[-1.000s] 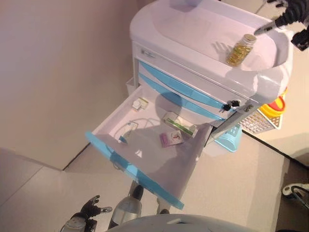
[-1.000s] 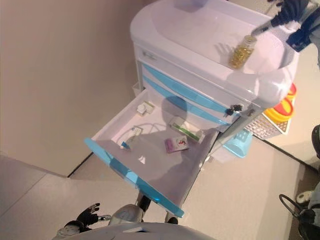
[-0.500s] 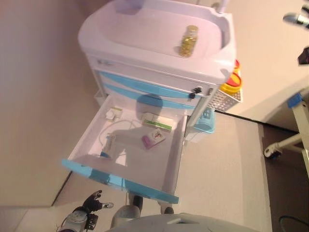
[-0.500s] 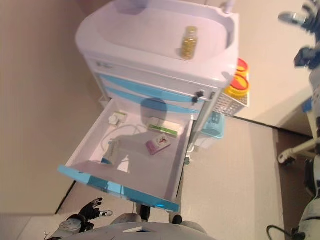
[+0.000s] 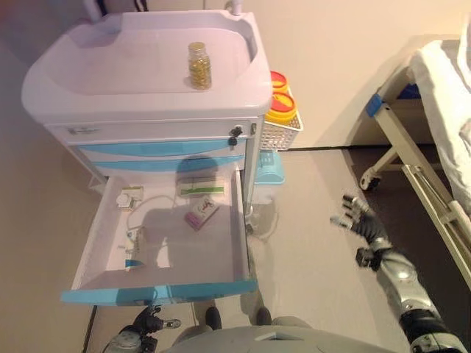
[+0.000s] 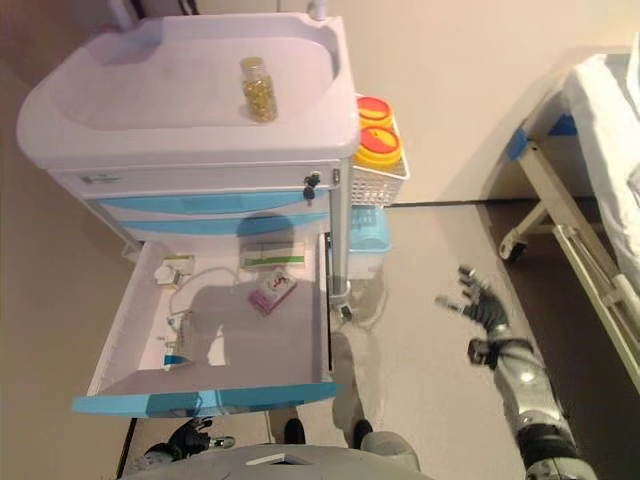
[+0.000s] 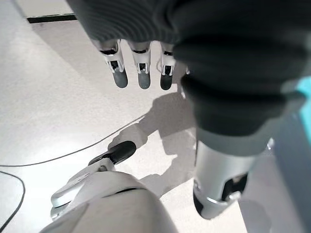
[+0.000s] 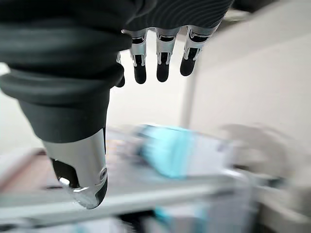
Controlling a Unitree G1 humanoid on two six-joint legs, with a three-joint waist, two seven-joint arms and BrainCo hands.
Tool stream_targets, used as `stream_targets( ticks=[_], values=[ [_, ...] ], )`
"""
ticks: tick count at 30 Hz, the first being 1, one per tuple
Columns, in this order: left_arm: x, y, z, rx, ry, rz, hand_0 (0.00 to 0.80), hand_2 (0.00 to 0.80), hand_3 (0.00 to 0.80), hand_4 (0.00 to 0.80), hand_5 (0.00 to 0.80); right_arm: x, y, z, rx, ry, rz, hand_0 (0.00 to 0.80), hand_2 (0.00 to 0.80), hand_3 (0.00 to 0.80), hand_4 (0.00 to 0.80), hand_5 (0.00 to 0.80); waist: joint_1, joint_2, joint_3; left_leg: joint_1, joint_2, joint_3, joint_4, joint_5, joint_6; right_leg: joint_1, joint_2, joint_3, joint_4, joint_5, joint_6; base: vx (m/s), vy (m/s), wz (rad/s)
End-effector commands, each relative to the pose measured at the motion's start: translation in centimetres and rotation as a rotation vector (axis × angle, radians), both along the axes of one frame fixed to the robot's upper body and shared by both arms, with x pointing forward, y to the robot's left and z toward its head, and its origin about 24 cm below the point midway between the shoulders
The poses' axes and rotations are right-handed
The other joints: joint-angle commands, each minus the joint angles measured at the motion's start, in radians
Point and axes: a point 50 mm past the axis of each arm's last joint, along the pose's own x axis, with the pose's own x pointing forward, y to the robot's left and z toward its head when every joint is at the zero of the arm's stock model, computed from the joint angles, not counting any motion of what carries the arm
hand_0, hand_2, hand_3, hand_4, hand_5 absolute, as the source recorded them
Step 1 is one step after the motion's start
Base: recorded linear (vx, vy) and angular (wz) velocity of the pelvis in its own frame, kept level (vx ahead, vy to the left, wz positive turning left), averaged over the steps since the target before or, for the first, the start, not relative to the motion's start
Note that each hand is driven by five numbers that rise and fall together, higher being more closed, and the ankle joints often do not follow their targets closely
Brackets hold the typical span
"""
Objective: Open the drawer and pick up the medicine
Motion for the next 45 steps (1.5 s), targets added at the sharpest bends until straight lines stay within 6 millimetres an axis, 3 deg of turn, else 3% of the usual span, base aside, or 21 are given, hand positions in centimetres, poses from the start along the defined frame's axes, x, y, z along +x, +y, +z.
stream_targets(
  ticks=[1, 5, 8, 13, 16, 21, 28, 31, 35, 40, 45],
  values=[
    [1.8, -0.8, 0.2, -0.011, -0.063, -0.049, 0.000, 0.000, 0.000, 0.000, 0.000, -0.3, 1.3, -1.6, -0.113, 0.104, 0.168, 0.000, 0.000, 0.000, 0.000, 0.000, 0.005, -0.004, -0.020, -0.002, -0.046, -0.029, 0.071, -0.161, 0.019, -0.044, -0.031, -0.033, 0.048, -0.017, 0.058, -0.018, 0.002, -0.12],
    [1.8, -0.5, 0.3, -0.017, -0.068, -0.038, 0.000, 0.000, 0.000, 0.000, 0.000, -4.9, 0.6, -6.0, -0.185, 0.401, 0.193, 0.000, 0.000, 0.000, 0.000, 0.000, 0.018, 0.002, -0.014, 0.000, -0.049, -0.043, 0.074, -0.161, 0.019, -0.035, -0.032, -0.045, 0.048, -0.019, 0.057, -0.002, 0.001, -0.03],
    [1.6, -0.8, 0.2, -0.015, -0.064, -0.052, 0.000, 0.000, 0.000, 0.000, 0.000, -7.5, 0.4, -7.9, -0.214, 0.536, 0.148, 0.000, 0.000, 0.000, 0.000, 0.000, 0.030, 0.003, -0.008, -0.001, -0.050, -0.053, 0.074, -0.159, 0.020, -0.031, -0.032, -0.053, 0.049, -0.019, 0.056, 0.001, -0.024, 0.01],
    [1.4, -1.4, -0.2, -0.019, -0.049, -0.040, 0.000, 0.000, 0.000, 0.000, 0.000, -9.8, 0.0, -9.0, -0.129, 0.620, -0.047, 0.000, 0.000, 0.000, 0.000, 0.000, 0.032, 0.014, -0.002, -0.004, -0.049, -0.063, 0.074, -0.154, 0.019, -0.034, -0.028, -0.059, 0.055, -0.018, 0.055, -0.002, -0.026, 0.09],
    [1.2, -1.7, -0.3, -0.033, -0.049, -0.011, 0.000, 0.000, 0.000, 0.000, 0.000, -10.3, 0.9, -9.4, -0.133, 0.624, -0.017, 0.000, 0.000, 0.000, 0.000, 0.000, 0.028, 0.025, 0.000, -0.003, -0.050, -0.066, 0.071, -0.153, 0.020, -0.035, -0.026, -0.056, 0.058, -0.021, 0.053, 0.000, 0.000, 0.00],
    [1.4, -2.3, -0.3, -0.071, -0.071, 0.030, 0.000, 0.000, 0.000, 0.000, 0.000, -9.8, 2.7, -9.6, -0.168, 0.586, 0.096, 0.000, 0.000, 0.000, 0.000, 0.000, 0.033, 0.031, 0.003, -0.005, -0.053, -0.080, 0.077, -0.152, 0.021, -0.031, -0.026, -0.062, 0.065, -0.027, 0.050, 0.000, 0.000, 0.00],
    [1.8, -2.8, -0.3, -0.138, -0.101, 0.073, 0.000, 0.000, 0.000, 0.000, 0.000, -8.9, 3.1, -9.5, -0.252, 0.564, 0.181, 0.000, 0.000, 0.000, 0.000, 0.000, 0.053, 0.031, 0.011, -0.012, -0.057, -0.103, 0.087, -0.152, 0.024, -0.027, -0.029, -0.082, 0.080, -0.042, 0.042, 0.036, -0.020, 0.04],
    [2.1, -2.9, -0.1, -0.101, -0.118, -0.005, 0.000, 0.000, 0.000, 0.000, 0.000, -8.7, 3.0, -9.4, -0.262, 0.564, 0.195, 0.000, 0.000, 0.000, 0.000, 0.000, 0.057, 0.031, 0.019, -0.017, -0.057, -0.111, 0.093, -0.151, 0.026, -0.029, -0.030, -0.088, 0.089, -0.048, 0.037, 0.043, -0.006, 0.15],
    [3.3, -3.2, 0.5, -0.010, -0.200, -0.158, 0.000, 0.000, 0.000, 0.000, 0.000, -8.0, 2.5, -9.0, -0.280, 0.557, 0.208, 0.000, 0.000, 0.000, 0.000, 0.000, 0.060, 0.040, 0.040, -0.033, -0.056, -0.121, 0.102, -0.150, 0.027, -0.050, -0.034, -0.093, 0.114, -0.059, 0.033, 0.016, 0.026, 0.07],
    [6.1, -2.4, 2.0, 0.051, -0.319, -0.188, 0.000, 0.000, 0.000, 0.000, 0.000, -7.1, 1.7, -8.4, -0.314, 0.535, 0.232, 0.000, 0.000, 0.000, 0.000, 0.000, 0.052, 0.055, 0.082, -0.061, -0.059, -0.123, 0.128, -0.155, 0.037, -0.087, -0.042, -0.096, 0.147, -0.069, 0.024, 0.013, 0.056, 0.07],
    [7.6, -2.0, 2.8, 0.108, -0.369, -0.225, 0.000, 0.000, 0.000, 0.000, 0.000, -6.9, 1.2, -8.2, -0.346, 0.526, 0.254, 0.000, 0.000, 0.000, 0.000, 0.000, 0.037, 0.062, 0.109, -0.083, -0.063, -0.117, 0.159, -0.162, 0.042, -0.115, -0.045, -0.092, 0.181, -0.080, 0.014, 0.052, 0.048, -0.05]
  ],
)
